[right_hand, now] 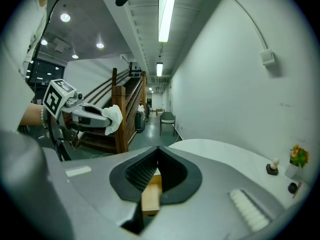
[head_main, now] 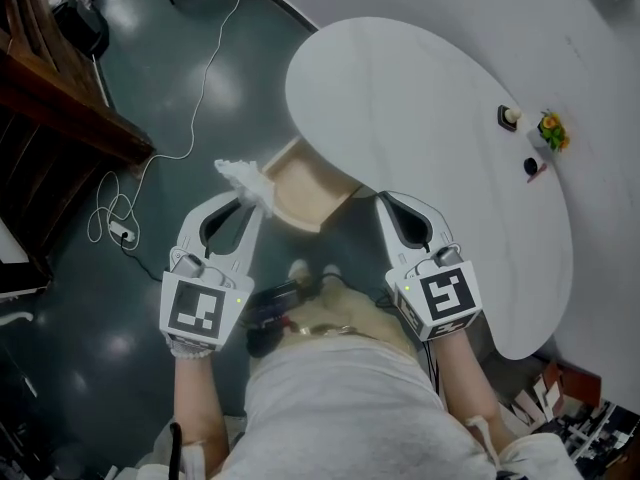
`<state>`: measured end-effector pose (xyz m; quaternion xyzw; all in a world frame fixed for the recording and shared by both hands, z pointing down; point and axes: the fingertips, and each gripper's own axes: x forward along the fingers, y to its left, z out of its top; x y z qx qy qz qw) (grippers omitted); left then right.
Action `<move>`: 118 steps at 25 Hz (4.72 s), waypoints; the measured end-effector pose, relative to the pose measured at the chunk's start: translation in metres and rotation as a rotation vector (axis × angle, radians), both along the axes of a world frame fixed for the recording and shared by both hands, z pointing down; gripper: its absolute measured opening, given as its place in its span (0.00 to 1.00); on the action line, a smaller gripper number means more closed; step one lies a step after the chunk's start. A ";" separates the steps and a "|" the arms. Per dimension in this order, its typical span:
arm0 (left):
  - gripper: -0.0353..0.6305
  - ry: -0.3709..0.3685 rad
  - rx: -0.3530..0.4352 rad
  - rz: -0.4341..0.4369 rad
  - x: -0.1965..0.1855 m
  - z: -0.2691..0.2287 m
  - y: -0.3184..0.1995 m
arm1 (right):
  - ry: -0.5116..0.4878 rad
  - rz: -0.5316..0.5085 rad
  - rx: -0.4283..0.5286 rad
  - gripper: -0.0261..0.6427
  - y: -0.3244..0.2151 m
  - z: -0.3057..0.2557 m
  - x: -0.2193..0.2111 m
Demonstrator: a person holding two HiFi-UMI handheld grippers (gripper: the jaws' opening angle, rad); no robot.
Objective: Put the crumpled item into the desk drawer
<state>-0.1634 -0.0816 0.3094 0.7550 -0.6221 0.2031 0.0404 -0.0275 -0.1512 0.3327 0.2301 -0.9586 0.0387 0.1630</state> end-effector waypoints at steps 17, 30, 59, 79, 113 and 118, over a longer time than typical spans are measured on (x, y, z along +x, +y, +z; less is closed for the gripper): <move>0.12 0.002 -0.097 0.115 0.006 0.048 -0.031 | 0.024 0.081 -0.026 0.05 -0.011 0.012 0.004; 0.12 0.059 -0.294 0.232 0.012 0.137 -0.062 | 0.068 0.189 -0.091 0.05 -0.020 0.049 0.018; 0.13 -0.312 -0.860 0.602 0.026 0.368 -0.096 | 0.116 0.399 -0.230 0.05 -0.015 0.111 0.060; 0.17 -0.387 -0.981 0.680 0.037 0.410 -0.094 | 0.128 0.431 -0.273 0.05 -0.009 0.136 0.092; 0.05 0.107 -0.336 0.141 -0.003 0.158 -0.072 | 0.079 0.128 -0.086 0.05 -0.007 0.055 0.024; 0.05 0.131 -0.250 0.106 -0.005 0.115 -0.057 | 0.066 0.106 -0.062 0.05 -0.003 0.040 0.018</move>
